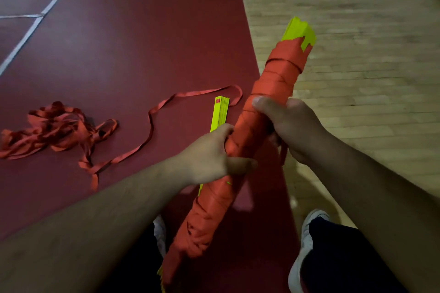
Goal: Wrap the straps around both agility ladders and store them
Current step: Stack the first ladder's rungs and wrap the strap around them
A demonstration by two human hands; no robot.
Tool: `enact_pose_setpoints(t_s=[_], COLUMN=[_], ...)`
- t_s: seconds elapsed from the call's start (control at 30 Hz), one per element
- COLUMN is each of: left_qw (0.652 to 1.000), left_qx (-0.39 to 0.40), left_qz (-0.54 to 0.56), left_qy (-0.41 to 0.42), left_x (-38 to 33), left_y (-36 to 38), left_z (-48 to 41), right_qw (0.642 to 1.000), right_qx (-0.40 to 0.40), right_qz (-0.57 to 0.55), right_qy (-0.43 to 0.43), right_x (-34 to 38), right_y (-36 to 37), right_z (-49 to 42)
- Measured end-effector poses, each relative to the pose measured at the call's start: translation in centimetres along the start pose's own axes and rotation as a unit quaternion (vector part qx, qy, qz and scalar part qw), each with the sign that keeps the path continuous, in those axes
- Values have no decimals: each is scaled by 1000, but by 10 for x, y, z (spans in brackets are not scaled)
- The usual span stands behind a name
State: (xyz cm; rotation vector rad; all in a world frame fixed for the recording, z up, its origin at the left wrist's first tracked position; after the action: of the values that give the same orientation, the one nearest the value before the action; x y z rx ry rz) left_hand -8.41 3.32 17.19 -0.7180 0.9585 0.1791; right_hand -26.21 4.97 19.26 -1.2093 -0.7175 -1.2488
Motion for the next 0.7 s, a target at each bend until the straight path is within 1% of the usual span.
enact_pose_setpoints(t_s=[0.03,0.1,0.13,0.17,0.2,0.23,0.27,0.3,0.37,0.4,0.43,0.5,0.57,0.63,0.7], left_qw=[996,961,943,940,952,969,984,995,998,994,992,991,994,997,998], left_qx=[51,152,172,170,150,117,78,40,-11,-16,-14,-4,13,28,17], left_qz=[75,228,283,292,265,215,156,92,-25,-62,-88,-110,-93,-58,-33], left_qy=[14,43,42,40,42,46,38,13,-60,-86,-93,-80,-61,-46,-42], left_x=[-1,-1,0,1,1,3,6,7,10,11,13,15,16,16,17], left_y=[-1,-2,-2,-3,-4,-3,-2,0,5,10,15,22,22,18,14], left_z=[2,8,10,11,12,9,6,4,1,1,0,0,-1,-2,-4], right_qw=[999,993,989,987,987,989,992,995,994,989,981,971,964,955,946], right_qx=[10,49,69,79,81,69,50,31,7,7,6,-25,-60,-67,-61], right_qz=[-29,-85,-101,-105,-101,-94,-85,-79,-106,-147,-186,-218,-237,-269,-301], right_qy=[-20,-66,-82,-90,-91,-87,-74,-56,-7,24,52,93,103,103,106], right_x=[1,4,6,7,7,6,4,2,-4,-7,-10,-15,-16,-13,-9], right_y=[-1,-5,-8,-10,-11,-10,-8,-5,3,8,13,17,13,7,1], right_z=[-1,-2,-1,0,1,1,0,-1,-2,-2,-2,-2,-5,-8,-10])
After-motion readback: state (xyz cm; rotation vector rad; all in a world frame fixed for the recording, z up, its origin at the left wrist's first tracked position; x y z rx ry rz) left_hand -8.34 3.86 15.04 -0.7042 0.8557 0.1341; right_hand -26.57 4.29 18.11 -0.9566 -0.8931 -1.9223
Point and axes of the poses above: each hand's wrist, its own z-axis away from the middle knuckle, its own y-axis out of the palm, x = y × z, the point moved 1 cm from there along -z, towards the middle knuckle, and after that the axes turned 10 degrees about x, right-handed, at the moved point
